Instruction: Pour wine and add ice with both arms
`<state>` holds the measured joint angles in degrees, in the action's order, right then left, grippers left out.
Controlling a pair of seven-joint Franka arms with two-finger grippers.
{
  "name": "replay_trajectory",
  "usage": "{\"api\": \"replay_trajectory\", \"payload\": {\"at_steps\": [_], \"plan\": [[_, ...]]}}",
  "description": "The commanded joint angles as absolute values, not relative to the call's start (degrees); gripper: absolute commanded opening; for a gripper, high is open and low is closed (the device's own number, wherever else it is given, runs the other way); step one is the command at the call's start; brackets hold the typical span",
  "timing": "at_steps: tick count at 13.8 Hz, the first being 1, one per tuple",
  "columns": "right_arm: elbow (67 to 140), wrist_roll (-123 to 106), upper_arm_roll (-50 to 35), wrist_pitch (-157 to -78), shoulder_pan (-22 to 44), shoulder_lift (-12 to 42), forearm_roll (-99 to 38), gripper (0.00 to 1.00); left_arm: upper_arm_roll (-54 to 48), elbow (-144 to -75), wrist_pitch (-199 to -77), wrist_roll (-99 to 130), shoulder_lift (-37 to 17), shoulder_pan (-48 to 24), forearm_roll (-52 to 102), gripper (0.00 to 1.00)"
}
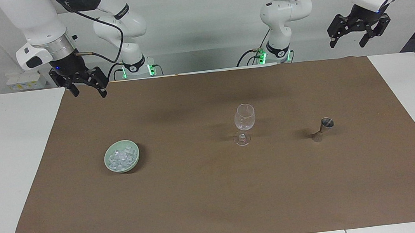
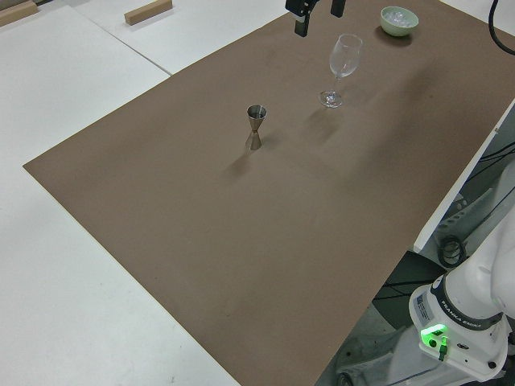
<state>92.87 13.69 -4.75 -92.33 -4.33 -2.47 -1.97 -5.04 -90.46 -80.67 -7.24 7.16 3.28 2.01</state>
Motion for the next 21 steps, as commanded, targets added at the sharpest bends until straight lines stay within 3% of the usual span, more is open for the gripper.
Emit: {"api": "replay_trajectory", "payload": {"at_steps": [1, 10, 16, 18, 21], "plan": [[92.5, 12.5, -5.0, -92.8, -5.0, -2.2, -3.3, 1.0, -4.6, -91.6, -81.2, -8.1, 7.9, 2.9, 2.6, 1.0], [92.5, 12.5, -5.0, -92.8, -5.0, -2.2, -3.3, 1.0, -4.6, -91.7, -79.5, -5.5, 8.0, 3.0, 2.7, 1.0], [92.5, 12.5, -5.0, -92.8, -5.0, -2.2, -3.3, 1.0, -4.3, -91.7, -81.5, 23.6, 5.7, 4.1, 8.9, 1.0], [92.5, 12.5, -5.0, -92.8, -5.0, -2.2, -3.3, 1.0, -4.1, -92.1, -82.4, 34.8, 4.3, 6.1, 11.0, 1.0], [92.5, 12.5, -5.0, -92.8, -5.0, -2.2, -3.3, 1.0, -4.0, -92.7, -83.6, 46.9, 0.9, 15.6, 22.3, 1.0]]}}
